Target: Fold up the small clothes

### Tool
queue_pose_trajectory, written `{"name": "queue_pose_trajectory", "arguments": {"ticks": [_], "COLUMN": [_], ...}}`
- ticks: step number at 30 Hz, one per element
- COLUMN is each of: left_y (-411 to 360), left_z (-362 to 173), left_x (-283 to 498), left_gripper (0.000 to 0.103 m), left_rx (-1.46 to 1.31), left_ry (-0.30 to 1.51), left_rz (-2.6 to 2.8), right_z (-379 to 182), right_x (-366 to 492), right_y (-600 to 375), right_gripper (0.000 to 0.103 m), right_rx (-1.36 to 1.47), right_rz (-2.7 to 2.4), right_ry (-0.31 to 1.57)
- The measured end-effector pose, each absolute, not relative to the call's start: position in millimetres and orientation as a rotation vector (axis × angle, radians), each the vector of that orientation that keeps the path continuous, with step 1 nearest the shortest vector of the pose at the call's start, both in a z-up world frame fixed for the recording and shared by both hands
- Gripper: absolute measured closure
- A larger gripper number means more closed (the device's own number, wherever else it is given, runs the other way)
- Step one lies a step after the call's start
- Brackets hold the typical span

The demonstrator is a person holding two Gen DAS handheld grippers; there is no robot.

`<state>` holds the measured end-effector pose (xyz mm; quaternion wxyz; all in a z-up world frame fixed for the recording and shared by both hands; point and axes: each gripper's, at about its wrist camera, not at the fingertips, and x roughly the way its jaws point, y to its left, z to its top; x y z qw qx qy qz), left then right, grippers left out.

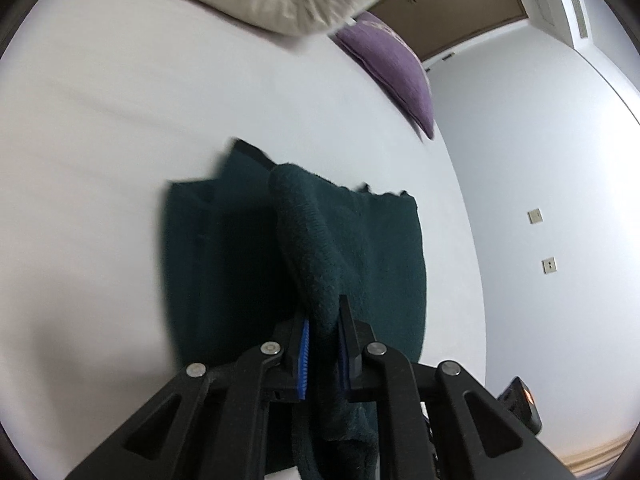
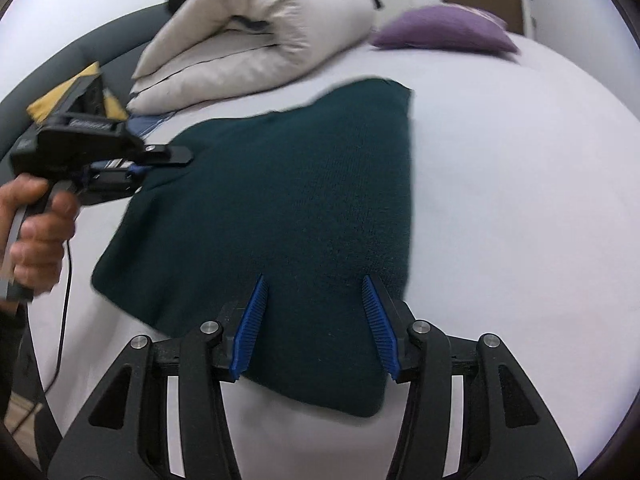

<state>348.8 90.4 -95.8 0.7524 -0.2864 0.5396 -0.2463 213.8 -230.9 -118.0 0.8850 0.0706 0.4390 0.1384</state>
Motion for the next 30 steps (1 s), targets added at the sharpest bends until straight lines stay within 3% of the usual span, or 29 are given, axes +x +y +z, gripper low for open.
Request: {"name": "queue_pose_trajectory", "arguments": {"ticks": [14, 19, 25, 30], "left_y": [136, 137, 115, 70], "left_z": [-155, -147, -72, -89], "left_x": [366, 360, 311, 283], "left_gripper": [0.089, 0.082, 0.079, 0.079], "left_rx": [-0.744, -0.735, -0.442, -0.255], "left_ry": [1.224, 1.185, 0.969, 0.990], "left_rz": [-0.444, -0.377, -0.313, -0.383], "right_z": [-134, -138, -111, -118], "right_x": [223, 212, 216, 240], "right_y": [-184, -182, -215, -254], "right_gripper": [0.052, 0.052, 0.052, 0.052], "right_rx": [0.054, 0.105, 0.420, 0.756], "right_rz": [0.359, 0.382, 0.491, 0.600], "right_ry": [0.987, 0.988, 0.954, 0.961]}}
